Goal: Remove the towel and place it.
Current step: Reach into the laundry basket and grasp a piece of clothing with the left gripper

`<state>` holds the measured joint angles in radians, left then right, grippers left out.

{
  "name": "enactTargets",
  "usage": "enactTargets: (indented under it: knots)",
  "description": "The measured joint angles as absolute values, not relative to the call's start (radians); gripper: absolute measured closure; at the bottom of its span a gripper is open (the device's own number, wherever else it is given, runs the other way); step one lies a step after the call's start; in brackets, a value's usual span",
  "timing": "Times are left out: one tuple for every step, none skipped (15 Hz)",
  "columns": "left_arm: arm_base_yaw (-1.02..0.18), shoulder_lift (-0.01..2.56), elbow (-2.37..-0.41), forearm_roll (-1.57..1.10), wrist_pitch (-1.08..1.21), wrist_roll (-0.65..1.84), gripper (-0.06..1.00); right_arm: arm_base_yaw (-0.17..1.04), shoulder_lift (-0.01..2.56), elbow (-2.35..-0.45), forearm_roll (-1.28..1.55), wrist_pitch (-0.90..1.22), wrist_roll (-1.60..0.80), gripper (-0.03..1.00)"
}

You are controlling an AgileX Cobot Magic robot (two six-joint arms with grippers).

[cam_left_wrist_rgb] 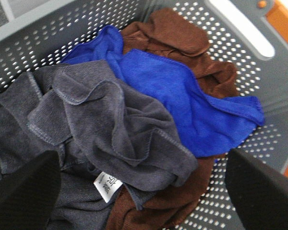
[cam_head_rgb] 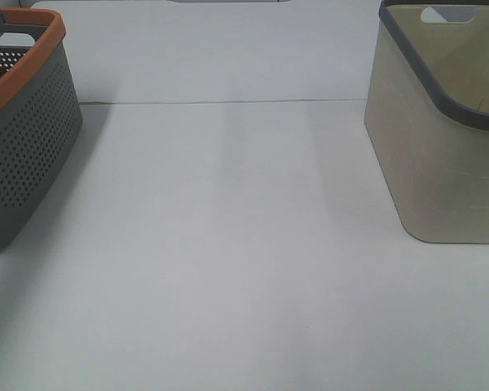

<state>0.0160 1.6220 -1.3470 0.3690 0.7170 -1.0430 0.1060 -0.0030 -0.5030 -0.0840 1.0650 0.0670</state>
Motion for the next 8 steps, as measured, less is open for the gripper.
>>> enactTargets:
  knots:
    - [0.016,1.653,-1.347,0.392,0.725,-1.099,0.08,0.106,-0.003,-0.503,-0.084,1.065,0.067,0.21]
    - [0.016,1.681,-1.347,0.411,0.725,-1.140,0.08,0.106,-0.003,-0.503,-0.084,1.065,0.067,0.21]
    - [0.016,1.706,-1.347,0.429,0.725,-1.176,0.08,0.106,-0.003,-0.503,-0.084,1.065,0.067,0.21]
    - [0.016,1.731,-1.347,0.448,0.719,-1.214,0.08,0.106,-0.003,-0.503,-0.084,1.065,0.067,0.21]
    - [0.016,1.754,-1.351,0.486,0.709,-1.262,0.08,0.106,-0.003,-0.503,-0.084,1.065,0.067,0.21]
    - [0.016,1.777,-1.366,0.525,0.702,-1.301,0.08,0.106,-0.003,-0.503,-0.084,1.065,0.067,0.21]
    - [0.016,1.800,-1.391,0.556,0.700,-1.321,0.08,0.106,-0.003,-0.503,-0.084,1.065,0.067,0.21]
    - [0.016,1.822,-1.418,0.567,0.701,-1.329,0.09,0.106,-0.003,-0.503,-0.084,1.065,0.067,0.21]
